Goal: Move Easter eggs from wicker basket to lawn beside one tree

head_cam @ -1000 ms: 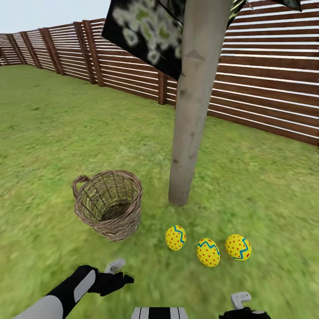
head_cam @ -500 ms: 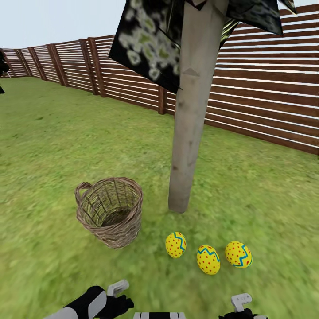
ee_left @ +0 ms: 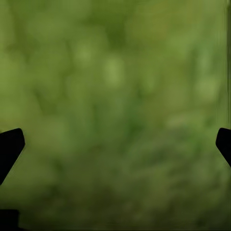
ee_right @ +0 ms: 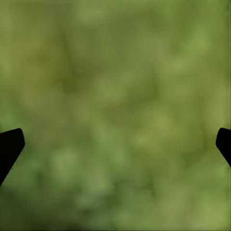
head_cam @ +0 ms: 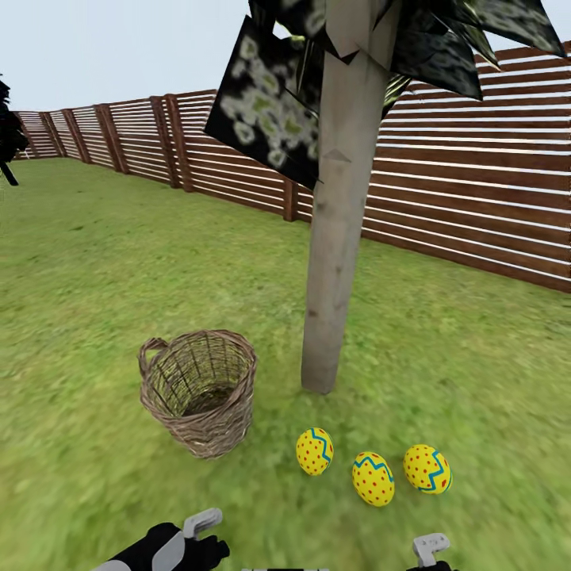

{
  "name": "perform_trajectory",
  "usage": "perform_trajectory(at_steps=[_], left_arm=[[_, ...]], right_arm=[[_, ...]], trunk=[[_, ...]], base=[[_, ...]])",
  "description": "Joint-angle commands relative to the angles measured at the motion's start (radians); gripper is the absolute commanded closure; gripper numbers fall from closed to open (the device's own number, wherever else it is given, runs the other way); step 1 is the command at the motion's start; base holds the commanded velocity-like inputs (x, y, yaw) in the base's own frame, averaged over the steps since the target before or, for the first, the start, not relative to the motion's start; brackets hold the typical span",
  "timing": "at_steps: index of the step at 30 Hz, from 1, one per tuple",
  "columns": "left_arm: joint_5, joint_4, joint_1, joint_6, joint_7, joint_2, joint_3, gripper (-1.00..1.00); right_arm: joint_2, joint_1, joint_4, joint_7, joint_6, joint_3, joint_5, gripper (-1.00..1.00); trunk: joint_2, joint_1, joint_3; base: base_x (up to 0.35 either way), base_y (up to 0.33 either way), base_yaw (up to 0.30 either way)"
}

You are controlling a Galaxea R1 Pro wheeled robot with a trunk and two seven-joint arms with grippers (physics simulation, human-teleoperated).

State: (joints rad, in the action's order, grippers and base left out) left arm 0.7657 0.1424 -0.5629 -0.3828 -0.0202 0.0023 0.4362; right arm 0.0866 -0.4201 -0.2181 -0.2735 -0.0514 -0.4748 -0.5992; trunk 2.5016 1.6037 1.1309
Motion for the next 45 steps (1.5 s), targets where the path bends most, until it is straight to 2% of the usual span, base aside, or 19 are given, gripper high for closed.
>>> perform_trajectory(at_steps=[1,4,8,15,18,21,24,27,36,45], left_arm=[[-0.002,0.001,0.000,-0.004,-0.002,0.004,0.000,-1.00],[-0.002,0.000,-0.001,-0.004,-0.004,0.022,-0.001,-1.00],[-0.002,0.000,0.000,-0.004,-0.004,0.026,-0.001,-1.00],[-0.002,0.000,0.000,-0.004,-0.004,0.028,-0.001,-1.00],[-0.002,-0.002,0.000,-0.004,-0.004,0.030,-0.001,-1.00],[-0.002,-0.028,0.000,-0.004,-0.014,0.042,-0.001,-1.00],[-0.002,-0.079,0.001,-0.003,-0.052,0.044,-0.001,-1.00],[-0.002,-0.154,0.014,0.038,-0.091,0.045,-0.001,-1.00],[-0.003,-0.176,0.076,0.152,-0.102,0.040,-0.001,-1.00],[-0.003,-0.175,0.090,0.166,-0.104,0.036,-0.001,-1.00]], right_arm=[[-0.001,0.000,-0.002,-0.007,-0.005,-0.008,-0.007,-1.00],[-0.001,0.000,0.010,-0.007,-0.005,-0.008,-0.007,-1.00],[0.001,0.000,0.017,-0.007,-0.005,-0.008,-0.007,-1.00],[0.000,0.000,0.019,-0.007,-0.005,-0.008,-0.008,-1.00],[0.000,0.000,0.048,-0.007,-0.005,-0.008,-0.006,-1.00],[0.003,0.000,0.087,-0.007,-0.005,-0.008,-0.005,-1.00],[0.003,0.001,0.140,-0.007,-0.005,-0.008,-0.005,-1.00],[-0.001,0.001,0.188,-0.007,-0.006,-0.008,-0.004,-1.00],[-0.001,0.047,0.200,-0.006,0.012,-0.008,-0.006,-1.00],[0.002,0.056,0.200,-0.006,0.016,-0.008,-0.005,-1.00]], trunk=[[0.000,-0.001,-0.003],[-0.001,-0.002,-0.015],[-0.003,-0.004,-0.030],[-0.052,-0.031,-0.052],[-0.073,-0.043,-0.062],[-0.094,-0.054,-0.071],[-0.115,-0.066,-0.080],[-0.136,-0.077,-0.090],[-0.199,-0.112,-0.118],[-0.262,-0.146,-0.146]], base=[[0.000,0.000,0.000],[0.000,0.000,0.000],[0.000,0.000,0.000],[0.000,0.000,0.000],[0.000,0.000,0.000],[0.000,0.000,0.000],[0.000,0.000,0.000],[0.000,0.000,0.000],[0.000,0.000,0.000],[0.000,0.000,0.000]])
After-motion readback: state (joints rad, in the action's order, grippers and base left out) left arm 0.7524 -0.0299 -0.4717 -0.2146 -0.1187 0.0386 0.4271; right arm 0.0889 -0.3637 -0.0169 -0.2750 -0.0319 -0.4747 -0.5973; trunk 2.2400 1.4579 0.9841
